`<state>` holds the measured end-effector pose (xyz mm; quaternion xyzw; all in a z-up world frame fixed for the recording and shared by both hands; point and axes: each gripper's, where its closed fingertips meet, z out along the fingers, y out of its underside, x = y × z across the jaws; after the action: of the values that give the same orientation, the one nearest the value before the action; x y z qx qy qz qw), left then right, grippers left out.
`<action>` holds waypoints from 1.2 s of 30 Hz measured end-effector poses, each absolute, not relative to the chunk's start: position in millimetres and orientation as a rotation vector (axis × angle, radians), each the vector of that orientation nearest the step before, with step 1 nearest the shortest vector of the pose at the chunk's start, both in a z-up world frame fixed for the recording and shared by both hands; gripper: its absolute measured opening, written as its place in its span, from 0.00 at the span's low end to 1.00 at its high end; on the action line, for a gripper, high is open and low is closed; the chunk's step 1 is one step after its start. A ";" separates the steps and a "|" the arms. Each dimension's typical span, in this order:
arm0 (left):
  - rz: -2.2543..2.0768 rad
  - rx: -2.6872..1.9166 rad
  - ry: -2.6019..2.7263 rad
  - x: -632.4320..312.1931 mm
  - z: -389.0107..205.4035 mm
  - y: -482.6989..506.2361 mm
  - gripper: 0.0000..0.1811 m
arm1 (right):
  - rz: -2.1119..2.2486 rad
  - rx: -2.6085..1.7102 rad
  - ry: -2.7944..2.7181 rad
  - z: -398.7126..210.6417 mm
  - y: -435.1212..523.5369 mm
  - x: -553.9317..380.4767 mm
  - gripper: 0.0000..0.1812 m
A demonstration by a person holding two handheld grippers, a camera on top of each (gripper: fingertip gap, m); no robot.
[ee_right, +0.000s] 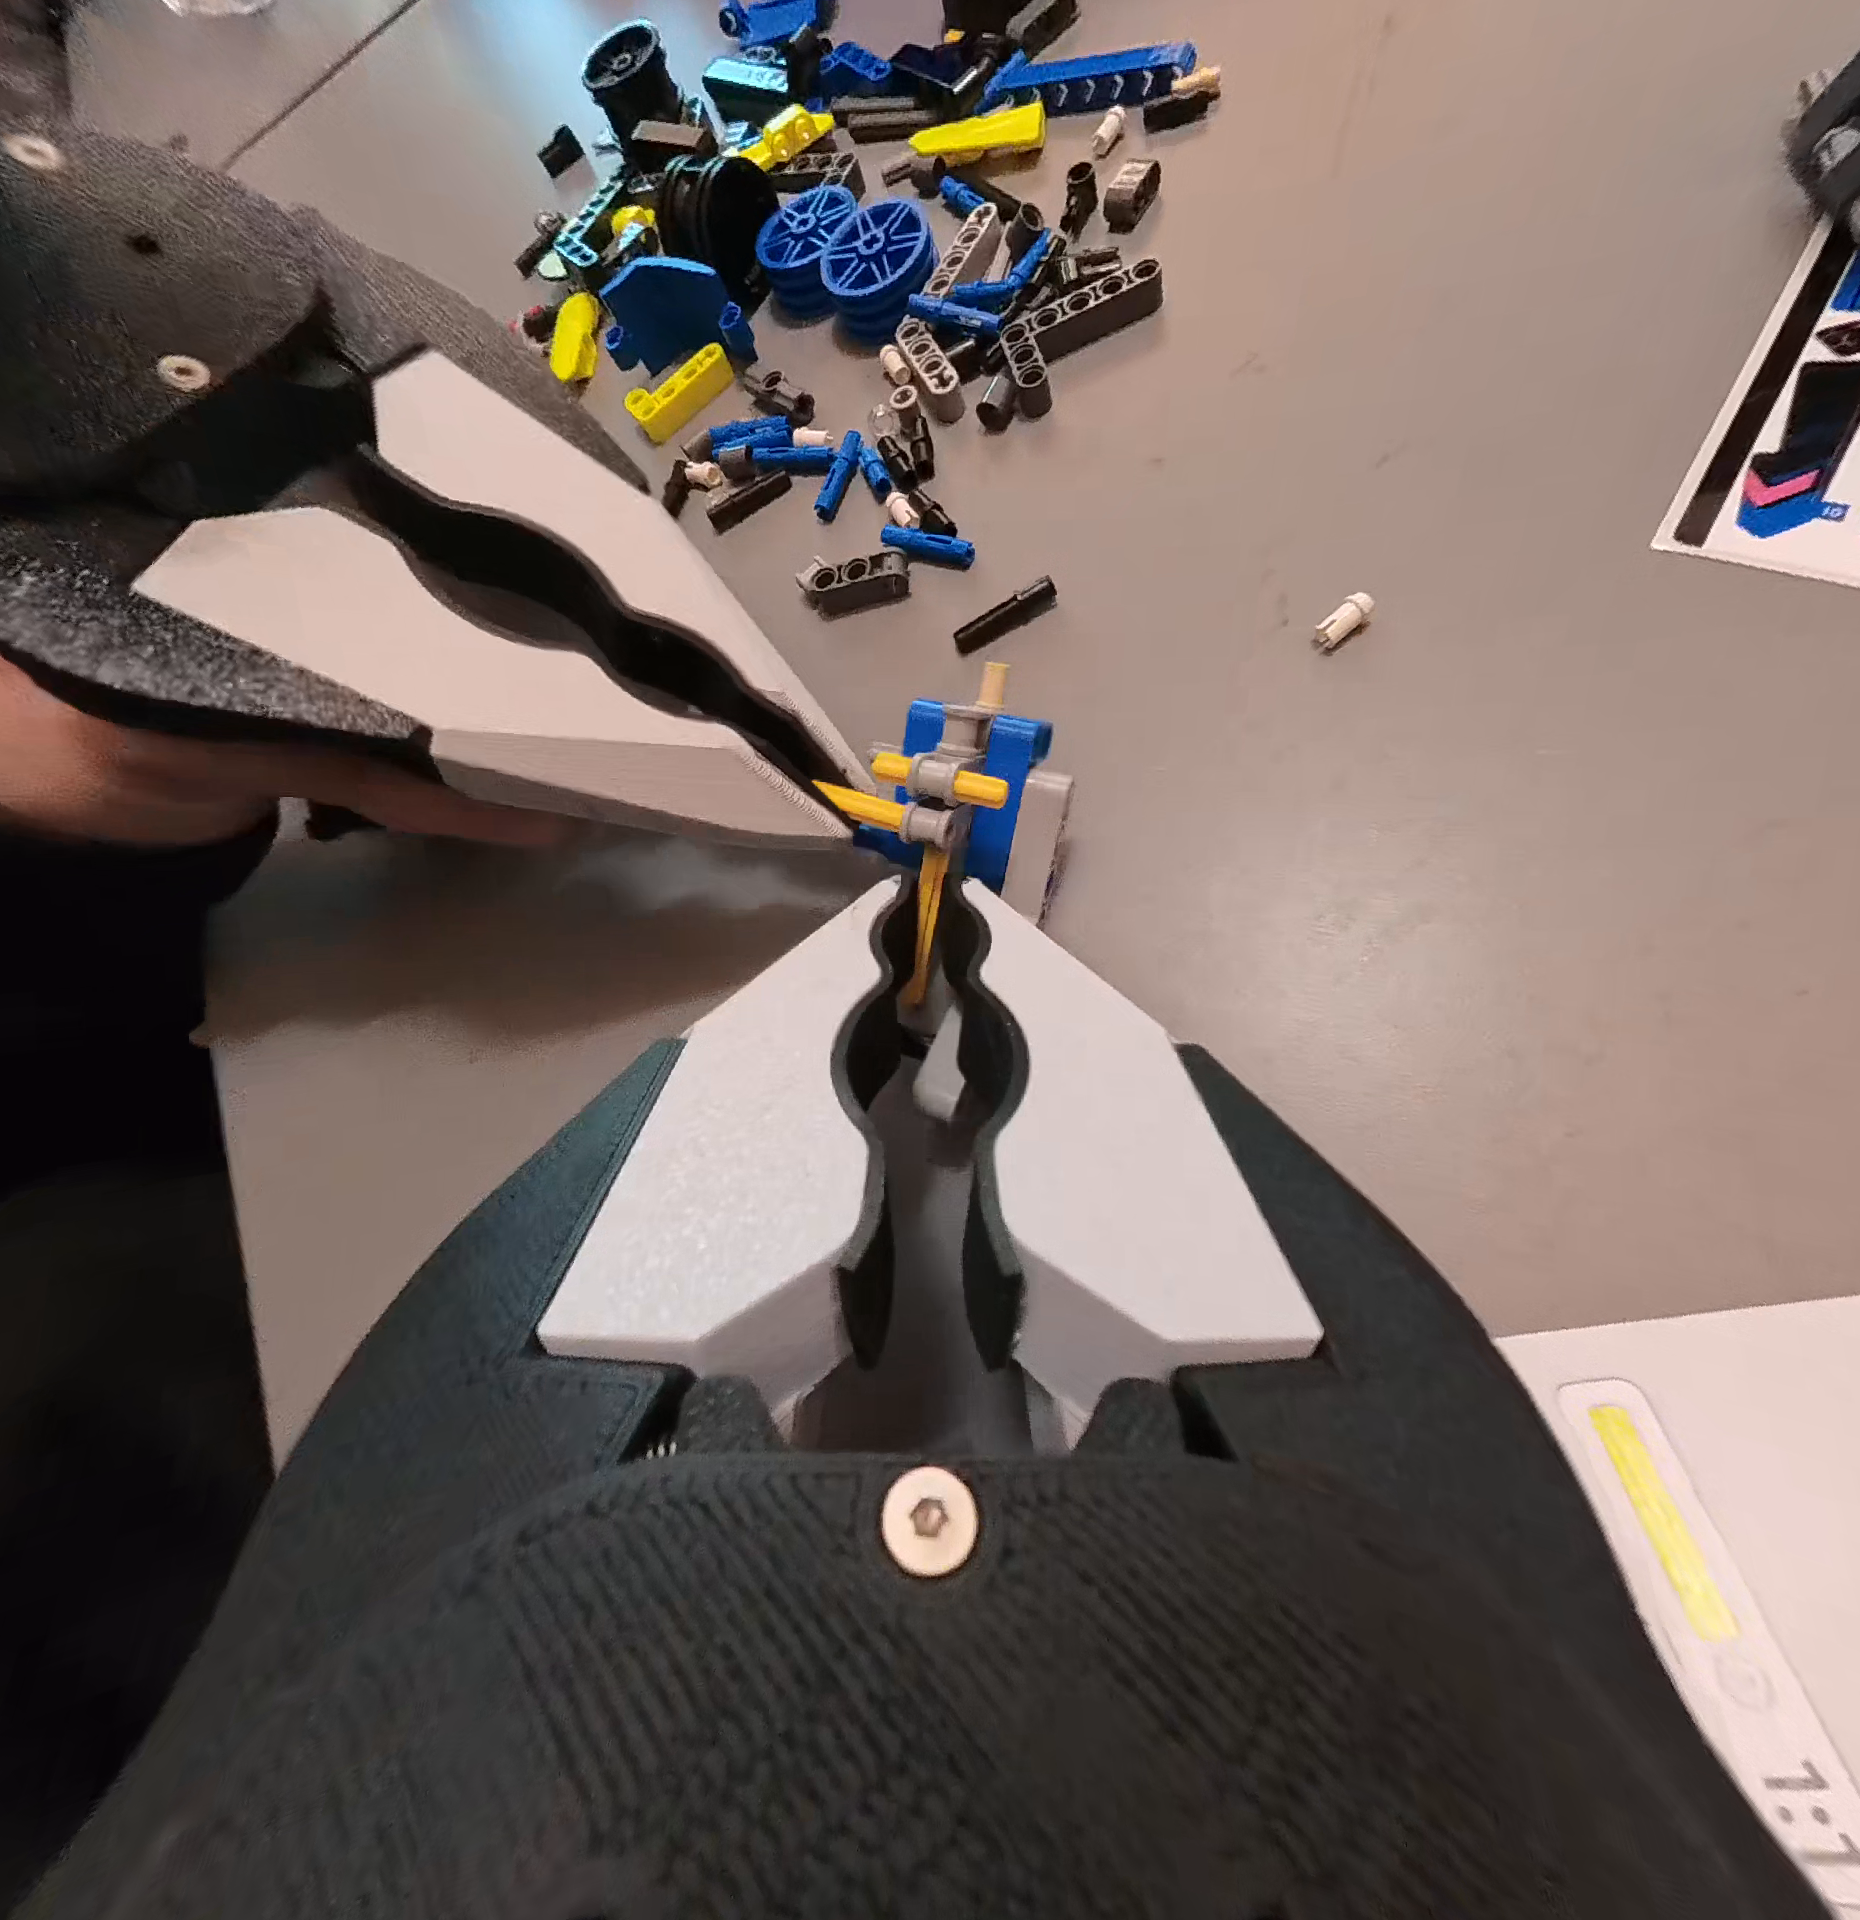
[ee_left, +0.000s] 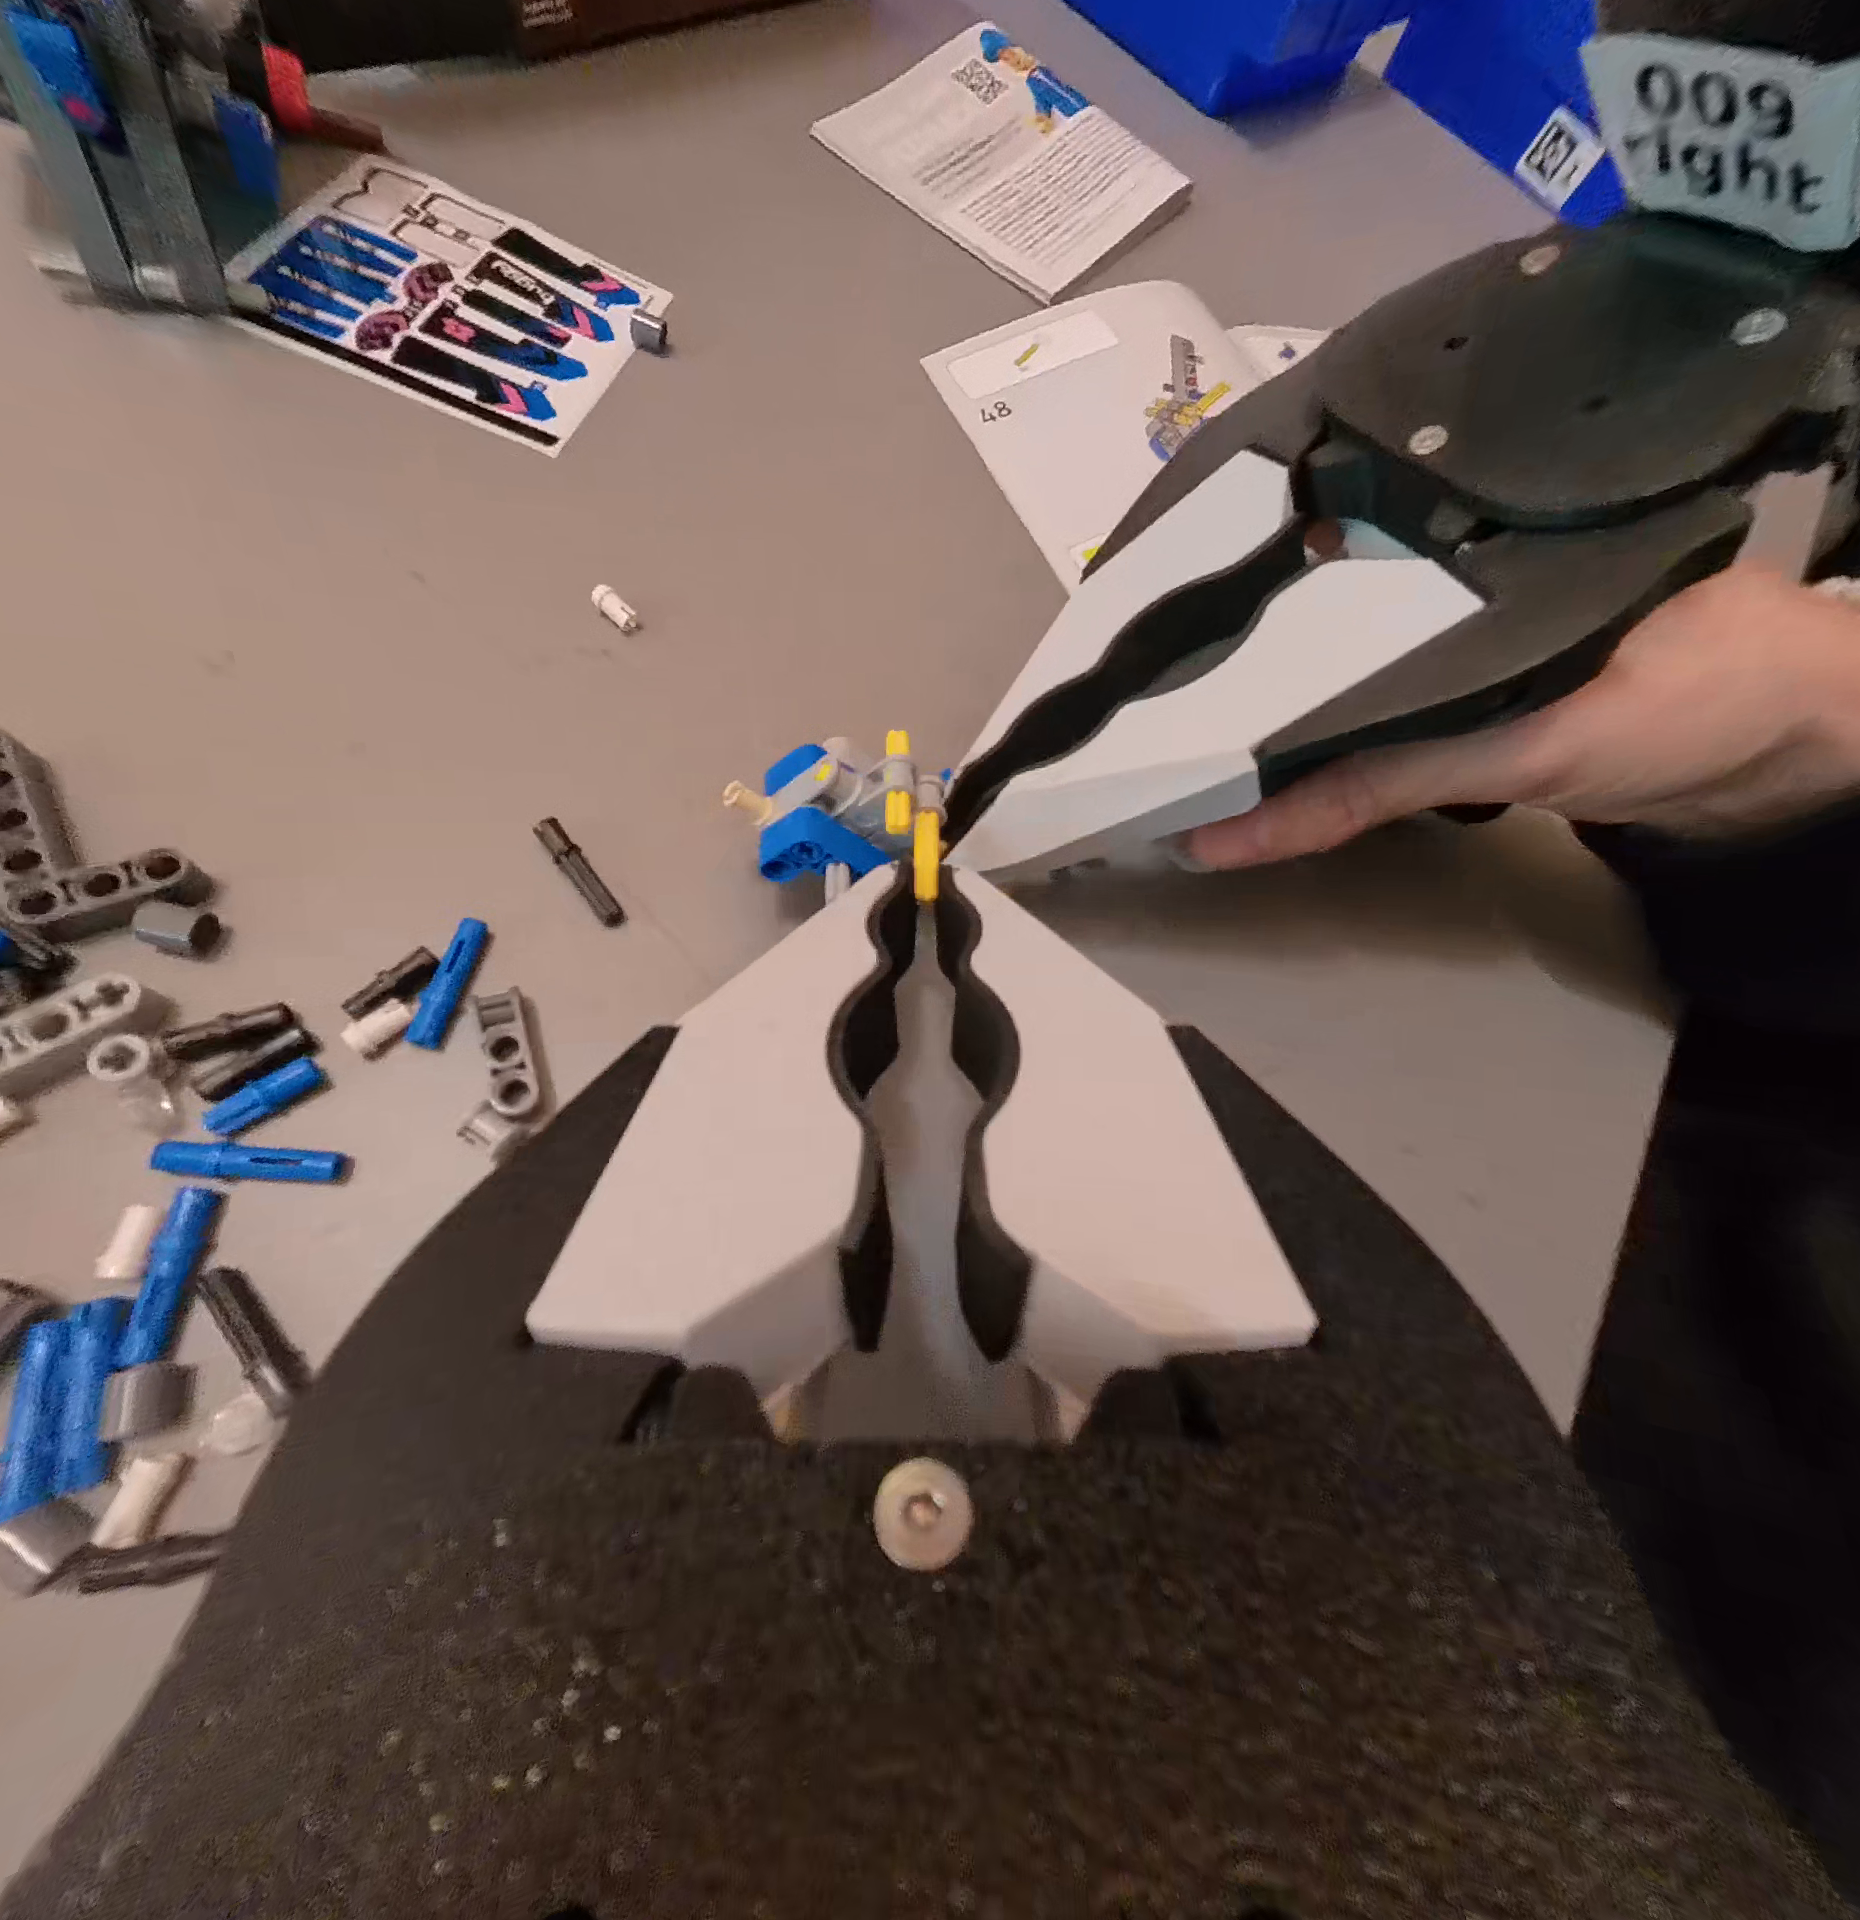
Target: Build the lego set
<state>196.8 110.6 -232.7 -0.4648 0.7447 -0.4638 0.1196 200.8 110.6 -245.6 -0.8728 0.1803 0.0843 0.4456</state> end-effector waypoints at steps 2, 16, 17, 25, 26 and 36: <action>-1.233 -1.210 2.210 198.4 -233.8 111.1 0.00 | 0.188 -2.164 0.444 -245.4 110.4 202.0 0.02; -1.155 -1.088 2.186 202.6 -231.1 108.9 0.00 | 0.003 -2.197 0.354 -244.6 109.6 205.1 0.02; -1.090 -0.998 2.189 202.6 -230.9 108.8 0.00 | 0.001 -2.197 0.349 -244.5 109.3 205.2 0.02; -0.895 -0.544 2.302 185.7 -228.7 115.7 0.12 | -0.009 -2.255 0.061 -248.4 105.3 194.9 0.02; -0.886 -0.521 2.306 185.7 -224.8 117.9 0.15 | 0.020 -2.255 0.003 -248.5 104.6 190.7 0.02; -0.943 -0.360 2.521 181.6 -243.1 105.7 0.24 | 0.047 -2.243 -0.200 -248.0 101.6 178.5 0.02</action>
<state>181.6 105.7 -243.1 -0.1296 0.9074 -0.3394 0.2114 178.5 101.6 -248.0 -0.8990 -0.0803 0.0190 0.4301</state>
